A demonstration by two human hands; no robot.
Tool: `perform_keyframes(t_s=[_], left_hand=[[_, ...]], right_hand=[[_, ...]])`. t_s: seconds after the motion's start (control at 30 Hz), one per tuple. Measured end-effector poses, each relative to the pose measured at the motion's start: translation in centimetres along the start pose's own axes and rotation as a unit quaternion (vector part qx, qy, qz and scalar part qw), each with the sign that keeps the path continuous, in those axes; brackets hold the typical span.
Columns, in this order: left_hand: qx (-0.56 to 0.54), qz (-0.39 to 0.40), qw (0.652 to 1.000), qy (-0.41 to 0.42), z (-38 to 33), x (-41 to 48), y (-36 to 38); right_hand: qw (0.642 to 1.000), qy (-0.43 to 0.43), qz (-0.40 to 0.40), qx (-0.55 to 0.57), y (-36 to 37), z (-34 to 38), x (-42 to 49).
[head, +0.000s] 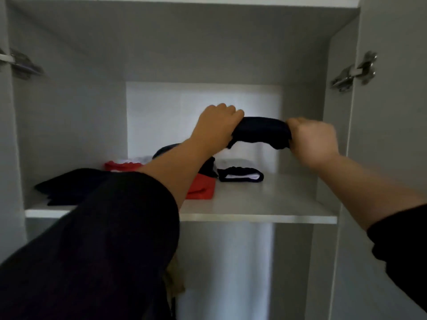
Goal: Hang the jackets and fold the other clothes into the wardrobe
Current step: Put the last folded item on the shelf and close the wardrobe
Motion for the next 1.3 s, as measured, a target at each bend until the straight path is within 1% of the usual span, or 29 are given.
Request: perform_keyframes(t_s=[0.03,0.07,0.1,0.13,0.17,0.2,0.23,0.27,0.33,0.37,0.4,0.43,0.47,0.5,0.53,0.57,0.6,0.63,0.7,0.73,0.8,0.87,0.93,1.03,1.1,1.13,1.2,1.23,1.3], left_hand=[[0.025,-0.012,0.999,0.023,-0.6,-0.2,2.7],[0.053,-0.004,0.998,0.043,-1.4,-0.8,5.6],[0.084,0.025,0.994,0.064,-2.4,-1.6,8.4],[0.106,0.063,0.988,0.094,-3.5,-2.6,11.2],[0.102,0.111,0.98,0.126,-4.7,-3.6,13.8],[0.069,0.163,0.973,0.15,-5.7,-4.5,16.1],[0.022,0.217,0.964,0.155,-6.4,-5.1,17.9],[-0.025,0.256,0.955,0.148,-6.6,-5.4,19.0],[-0.104,0.303,0.939,0.124,-5.9,-5.1,19.5],[-0.147,0.343,0.921,0.111,-5.4,-4.6,19.7],[-0.197,0.389,0.896,0.09,-4.9,-4.0,19.5],[-0.248,0.429,0.866,0.059,-4.5,-3.4,19.4],[-0.292,0.447,0.845,0.026,-4.3,-2.7,19.3],[-0.318,0.437,0.841,-0.006,-4.1,-2.0,19.5],[-0.317,0.418,0.851,-0.033,-4.1,-1.7,19.9],[-0.285,0.405,0.868,-0.05,-4.3,-1.7,20.4],[-0.241,0.413,0.877,-0.058,-4.8,-2.3,21.2],[-0.207,0.437,0.873,-0.063,-5.4,-3.0,22.2],[-0.175,0.478,0.857,-0.081,-6.3,-4.2,23.8],[-0.171,0.484,0.852,-0.101,-6.2,-4.2,24.3],[-0.165,0.486,0.848,-0.131,-6.0,-3.9,25.0],[-0.158,0.488,0.846,-0.143,-5.8,-3.8,25.1],[-0.149,0.468,0.861,-0.131,-5.8,-3.8,24.6],[-0.144,0.413,0.893,-0.11,-6.0,-4.4,22.9],[-0.162,0.386,0.902,-0.103,-6.6,-5.4,21.4],[-0.176,0.379,0.903,-0.099,-7.1,-5.9,20.6],[-0.207,0.384,0.894,-0.098,-8.3,-7.2,18.6],[-0.226,0.386,0.889,-0.103,-9.2,-7.8,17.4],[-0.268,0.383,0.875,-0.128,-10.8,-9.1,14.8]], right_hand=[[1.0,-0.002,-0.001,-0.014,2.1,-0.1,-0.7],[0.999,-0.016,0.011,-0.033,4.4,0.0,-1.6],[0.996,-0.04,0.05,-0.058,7.1,0.3,-2.7],[0.987,-0.061,0.123,-0.083,9.9,0.6,-3.9],[0.97,-0.069,0.216,-0.093,12.6,1.0,-5.1],[0.949,-0.059,0.298,-0.082,15.1,1.0,-6.1],[0.93,-0.041,0.36,-0.064,16.7,0.9,-6.6],[0.92,-0.027,0.389,-0.044,17.6,0.8,-6.5],[0.906,-0.011,0.423,-0.019,18.4,0.8,-5.8],[0.892,-0.002,0.451,-0.005,18.6,0.6,-5.4],[0.873,0.012,0.488,0.013,18.7,0.6,-4.9],[0.846,0.03,0.532,0.027,18.7,0.4,-4.5],[0.818,0.047,0.572,0.034,18.5,0.2,-4.0],[0.801,0.063,0.593,0.04,18.4,0.0,-3.3],[0.804,0.078,0.588,0.05,18.5,-0.1,-2.5],[0.819,0.099,0.562,0.069,18.9,-0.1,-1.9],[0.834,0.126,0.529,0.092,19.6,0.0,-1.6],[0.847,0.148,0.499,0.107,20.6,0.5,-1.8],[0.846,0.163,0.495,0.117,22.9,2.0,-3.4],[0.847,0.166,0.491,0.122,23.9,2.5,-4.0],[0.85,0.188,0.471,0.142,25.4,2.5,-4.4],[0.848,0.204,0.464,0.157,26.2,2.1,-4.1],[0.85,0.205,0.46,0.153,26.2,1.8,-4.1],[0.869,0.199,0.437,0.123,24.2,2.1,-5.4],[0.879,0.191,0.423,0.108,21.9,2.1,-6.8],[0.883,0.189,0.415,0.11,20.5,2.1,-7.6],[0.877,0.214,0.408,0.132,17.4,1.9,-9.4],[0.871,0.238,0.4,0.157,15.6,1.7,-10.4],[0.871,0.261,0.383,0.162,12.0,1.1,-12.5]])
Point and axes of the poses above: each hand's wrist, its own x-axis towards the middle knuckle, its own y-axis out of the palm, z = x × y, the point moved 4 cm from there along x, towards the middle knuckle, and after that the axes turned 2 degrees about x, right-handed, at the moved point
